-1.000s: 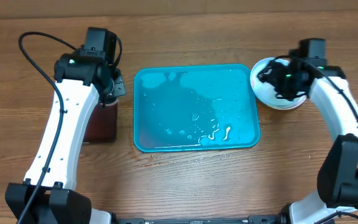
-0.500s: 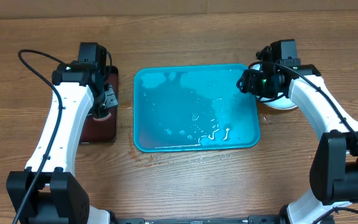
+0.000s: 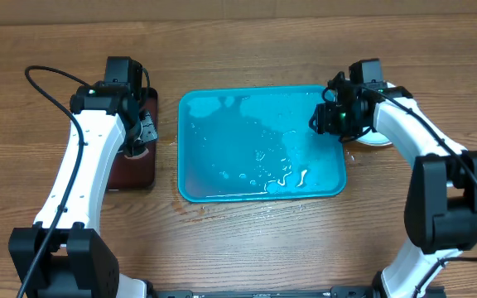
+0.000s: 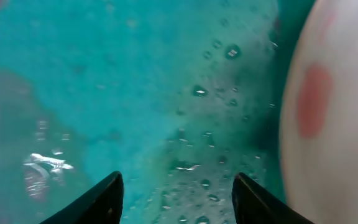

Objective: Clean dirty plates on tray and stack at the side
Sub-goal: 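Lower the light-blue plate onto the stack and open the right gripper, then move the sponge over the dark tray and release it with left gripper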

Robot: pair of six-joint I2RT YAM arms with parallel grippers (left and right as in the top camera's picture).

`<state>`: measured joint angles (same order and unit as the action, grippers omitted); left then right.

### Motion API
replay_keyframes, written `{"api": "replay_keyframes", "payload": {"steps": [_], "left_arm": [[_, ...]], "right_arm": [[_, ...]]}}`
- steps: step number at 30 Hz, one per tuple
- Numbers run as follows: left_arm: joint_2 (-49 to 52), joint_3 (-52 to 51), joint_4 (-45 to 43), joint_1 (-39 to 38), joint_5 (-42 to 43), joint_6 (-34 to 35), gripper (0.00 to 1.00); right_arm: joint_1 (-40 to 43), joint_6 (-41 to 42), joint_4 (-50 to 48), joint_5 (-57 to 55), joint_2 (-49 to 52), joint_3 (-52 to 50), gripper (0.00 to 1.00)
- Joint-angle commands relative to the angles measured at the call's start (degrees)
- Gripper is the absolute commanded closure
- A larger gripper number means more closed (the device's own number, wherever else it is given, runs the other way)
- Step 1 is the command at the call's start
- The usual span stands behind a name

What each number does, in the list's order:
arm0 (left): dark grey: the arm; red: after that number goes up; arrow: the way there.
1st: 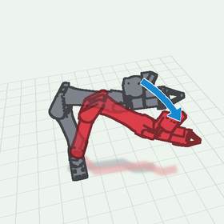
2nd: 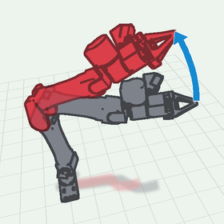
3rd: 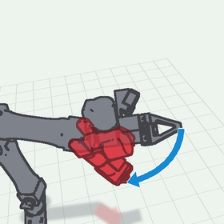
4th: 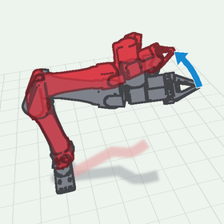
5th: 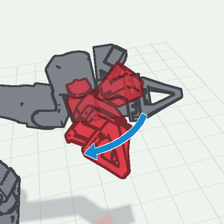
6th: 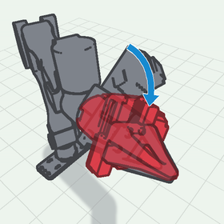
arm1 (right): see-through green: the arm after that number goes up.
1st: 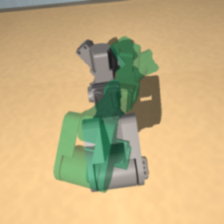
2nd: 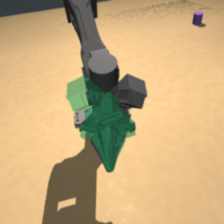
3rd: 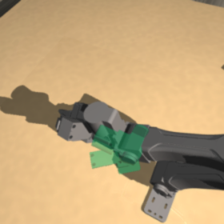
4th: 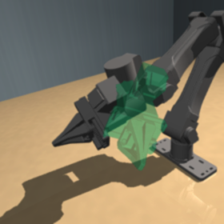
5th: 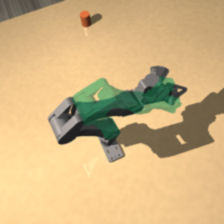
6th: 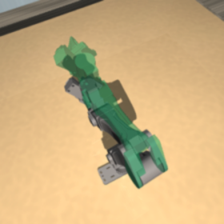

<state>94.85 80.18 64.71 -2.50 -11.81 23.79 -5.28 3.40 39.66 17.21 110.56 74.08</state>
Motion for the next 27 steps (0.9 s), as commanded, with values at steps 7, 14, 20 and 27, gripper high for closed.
{"api": "replay_keyframes", "payload": {"steps": [7, 14, 20, 27], "left_arm": [[0.4, -0.1, -0.4, 0.2, -0.4, -1.2, 0.96], [0.4, -0.3, -0.7, 0.3, -0.4, -1.9, 0.96], [0.4, -4.3, -2.9, 1.4, -0.5, -4.2, 0.96], [0.4, -10.9, -14.1, 7.8, -0.6, -5.8, 0.96]], "right_arm": [[1.0, 1.8, -0.4, -0.2, -0.2, 1.7, 0.43], [1.5, 2.6, 0.2, 7.5, -1.0, 2.2, 0.43], [1.4, 2.6, 1.2, 11.0, -3.0, 2.3, 0.43], [1.4, 2.6, 2.8, 11.0, -3.1, 2.3, 0.43]]}}
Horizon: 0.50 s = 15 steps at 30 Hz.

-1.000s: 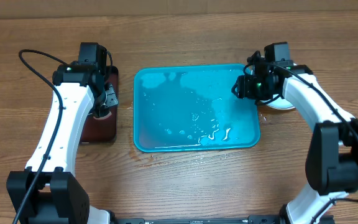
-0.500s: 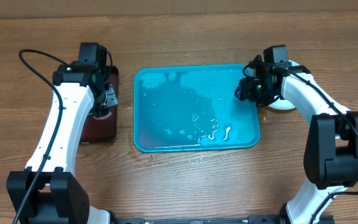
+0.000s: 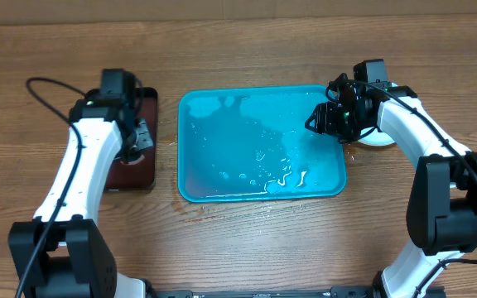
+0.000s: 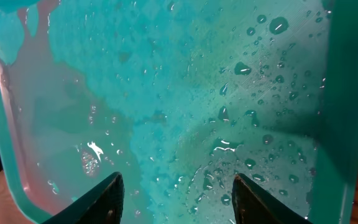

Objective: Clean dirty plates on tray and stack at the side
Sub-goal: 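Move the sponge over the dark tray and release it with left gripper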

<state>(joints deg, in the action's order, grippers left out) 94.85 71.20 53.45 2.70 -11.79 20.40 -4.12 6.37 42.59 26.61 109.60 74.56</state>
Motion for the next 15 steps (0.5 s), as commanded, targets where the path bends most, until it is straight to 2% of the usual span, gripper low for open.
{"api": "replay_keyframes", "payload": {"steps": [1, 6, 7, 10, 15], "left_arm": [[0.4, -2.9, -5.0, 3.3, -0.6, -3.6, 0.96], [0.4, -9.0, -18.7, 5.0, -0.4, -12.6, 0.95], [0.4, -9.8, -20.5, 5.0, -0.2, -14.2, 0.91], [0.5, -12.3, -25.6, 5.0, -0.1, -19.0, 0.73], [0.5, -12.6, -26.1, 5.0, -0.2, -21.2, 0.59]], "right_arm": [[0.2, -0.4, -0.1, 1.6, -2.1, 1.8, 0.43], [0.2, -0.4, 0.9, 1.6, -2.1, 1.8, 0.42], [0.2, -0.6, 1.3, 1.5, -2.1, 1.8, 0.42], [0.2, -0.6, 1.8, 1.5, -2.1, 1.8, 0.42], [0.2, -0.6, 2.2, 1.6, -2.1, 1.8, 0.42]]}}
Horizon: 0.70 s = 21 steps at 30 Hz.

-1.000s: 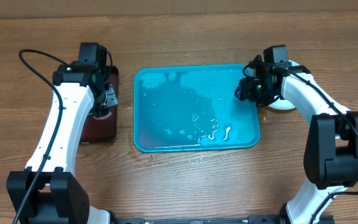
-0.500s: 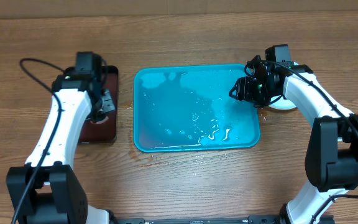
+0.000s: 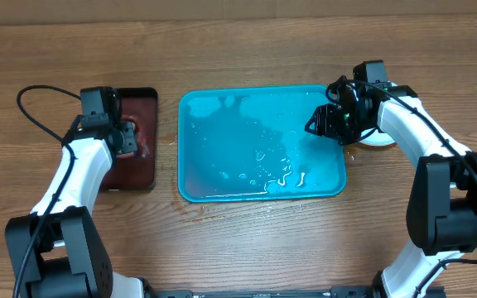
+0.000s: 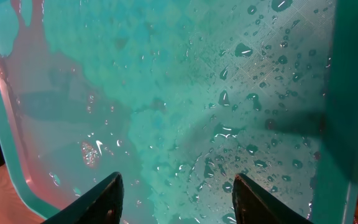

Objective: Clean dirty plates on tray and stack at the side
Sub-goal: 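Move the sponge over the dark tray and release it with left gripper, then grasp the teal tray's left and right edges with both grippers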

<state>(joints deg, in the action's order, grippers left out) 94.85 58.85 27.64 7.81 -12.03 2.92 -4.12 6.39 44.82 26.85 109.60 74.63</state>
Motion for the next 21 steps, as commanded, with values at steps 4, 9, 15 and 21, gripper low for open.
{"api": "replay_keyframes", "payload": {"steps": [4, 9, 15, 21], "left_arm": [[0.4, 0.1, -0.5, -0.1, 0.1, -4.3, 0.23], [-1.4, 3.0, 2.4, -1.5, 0.1, -4.2, 0.21], [-7.3, 7.0, 8.1, -8.0, 0.4, -4.2, 0.21], [-12.2, 7.0, 11.9, -14.8, 6.4, -4.0, 0.0]], "right_arm": [[0.2, -0.7, 1.8, 1.3, -2.6, 2.5, 0.45], [0.2, -1.9, 5.6, 1.1, -5.5, 4.7, 0.46], [0.2, -1.1, 9.9, -5.6, -10.9, 5.2, 0.46], [0.3, 2.2, 16.5, -15.0, -11.5, 4.2, 0.46]]}}
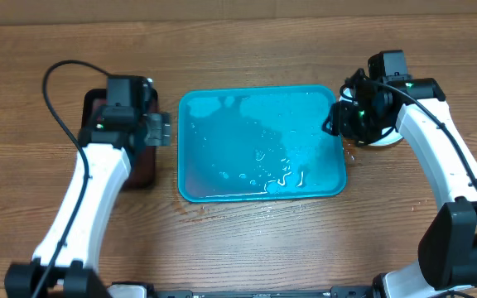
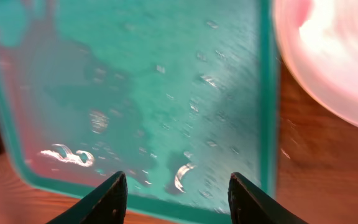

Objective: Clean dirty plates on tray and stack at the side
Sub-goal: 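Grasp the teal tray's left and right edges with both grippers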

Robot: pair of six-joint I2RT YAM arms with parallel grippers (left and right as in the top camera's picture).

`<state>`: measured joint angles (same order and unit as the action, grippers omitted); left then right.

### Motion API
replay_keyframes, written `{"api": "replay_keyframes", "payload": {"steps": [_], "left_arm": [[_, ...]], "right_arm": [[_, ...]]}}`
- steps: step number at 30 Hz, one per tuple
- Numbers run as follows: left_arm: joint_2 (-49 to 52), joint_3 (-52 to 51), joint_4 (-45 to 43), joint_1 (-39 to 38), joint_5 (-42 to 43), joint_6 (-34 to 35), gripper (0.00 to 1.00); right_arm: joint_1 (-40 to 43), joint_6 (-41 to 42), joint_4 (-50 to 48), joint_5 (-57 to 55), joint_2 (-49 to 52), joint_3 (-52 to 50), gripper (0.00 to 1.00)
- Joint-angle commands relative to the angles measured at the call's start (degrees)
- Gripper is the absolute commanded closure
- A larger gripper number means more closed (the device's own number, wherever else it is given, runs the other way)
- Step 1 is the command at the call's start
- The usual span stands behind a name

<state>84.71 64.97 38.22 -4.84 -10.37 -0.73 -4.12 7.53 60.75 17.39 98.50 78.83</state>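
Note:
The teal tray lies mid-table, wet with drops and puddles, with no plate on it. White plates sit on the wood just right of the tray, mostly hidden under my right arm. In the right wrist view one plate shows pale with a pinkish tint, beside the tray. My right gripper hangs open and empty over the tray's right edge. My left gripper is at the mat's right side, pointing at the tray; its jaws are not readable.
A dark red-brown mat lies left of the tray under my left arm. A black cable loops above that arm. Bare wooden table lies in front of the tray.
My left gripper moved from over the mat to its right edge, close to the tray. My right gripper shifted right from over the tray's inside to its right rim, bringing the plate into wrist view.
My right gripper stayed open throughout: first low by a plate at the tray's right side, then twice above the wet tray, now at its rim. My left gripper was over the mat's right part, then its middle, and now is beside the tray.

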Motion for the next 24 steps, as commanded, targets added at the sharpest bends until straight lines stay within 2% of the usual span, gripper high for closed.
{"api": "replay_keyframes", "payload": {"steps": [1, 4, 8, 17, 24], "left_arm": [[-2.2, 0.9, 2.4, -2.9, 7.2, -0.2, 0.0], [-1.7, 0.7, 5.6, -3.7, 15.7, 4.0, 0.0], [0.0, 0.7, 8.8, -3.7, 20.4, 7.8, 0.0], [5.6, 0.6, 9.6, -3.9, 19.8, 16.1, 0.0], [8.2, 0.6, 8.9, -3.9, 17.9, 16.4, 0.0]], "right_arm": [[0.3, 1.1, 0.9, -5.5, -0.3, -0.4, 0.46], [0.2, 1.1, 0.2, -5.5, -0.3, -3.2, 0.46], [0.2, 2.0, -1.6, -5.6, -0.3, -6.5, 0.47], [0.3, 3.0, -8.2, -6.1, -0.3, -12.5, 0.47], [0.3, 2.5, -15.4, -10.2, -0.3, -17.8, 0.48]]}}
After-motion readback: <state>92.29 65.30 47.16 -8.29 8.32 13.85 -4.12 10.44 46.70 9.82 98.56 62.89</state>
